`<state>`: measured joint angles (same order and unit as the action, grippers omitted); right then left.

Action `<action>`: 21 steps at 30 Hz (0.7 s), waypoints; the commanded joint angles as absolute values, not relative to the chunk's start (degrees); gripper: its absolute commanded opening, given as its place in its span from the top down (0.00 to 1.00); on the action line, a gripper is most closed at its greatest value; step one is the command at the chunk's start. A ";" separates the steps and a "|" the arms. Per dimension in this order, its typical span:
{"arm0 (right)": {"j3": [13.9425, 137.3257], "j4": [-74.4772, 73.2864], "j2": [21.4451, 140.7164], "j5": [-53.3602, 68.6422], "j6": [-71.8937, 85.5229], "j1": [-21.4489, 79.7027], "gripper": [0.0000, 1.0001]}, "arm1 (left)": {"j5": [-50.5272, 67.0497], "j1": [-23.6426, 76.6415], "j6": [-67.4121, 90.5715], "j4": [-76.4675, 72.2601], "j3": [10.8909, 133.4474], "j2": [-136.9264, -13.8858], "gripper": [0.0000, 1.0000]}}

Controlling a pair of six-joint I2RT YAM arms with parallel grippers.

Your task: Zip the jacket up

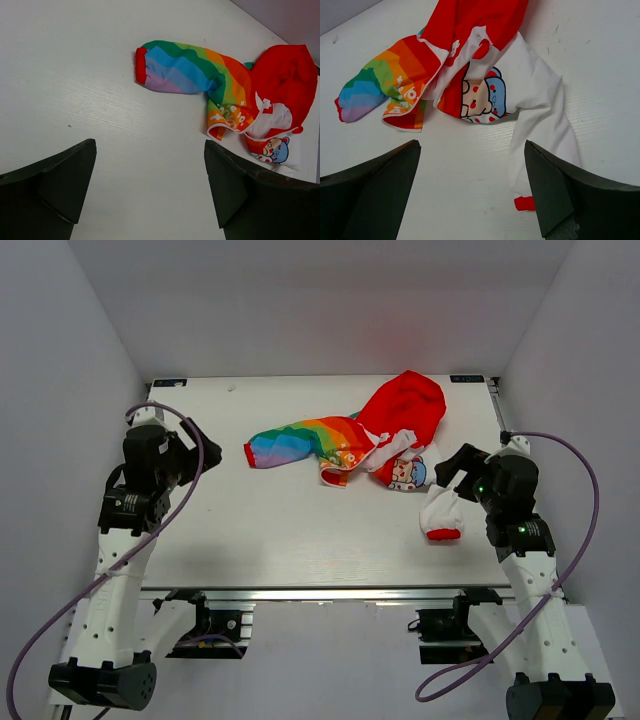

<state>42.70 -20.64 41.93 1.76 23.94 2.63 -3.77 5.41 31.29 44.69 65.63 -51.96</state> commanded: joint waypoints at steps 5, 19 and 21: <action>43.77 -18.02 40.87 4.73 22.41 2.46 0.11 | 0.87 5.19 30.32 42.37 64.43 -55.45 0.02; 51.68 -21.54 65.09 7.12 22.23 2.46 0.11 | 6.34 19.32 30.50 31.90 65.90 -80.57 0.02; 53.16 -20.66 68.10 5.89 23.11 2.46 0.11 | 4.49 21.44 30.41 32.34 71.42 -87.95 0.02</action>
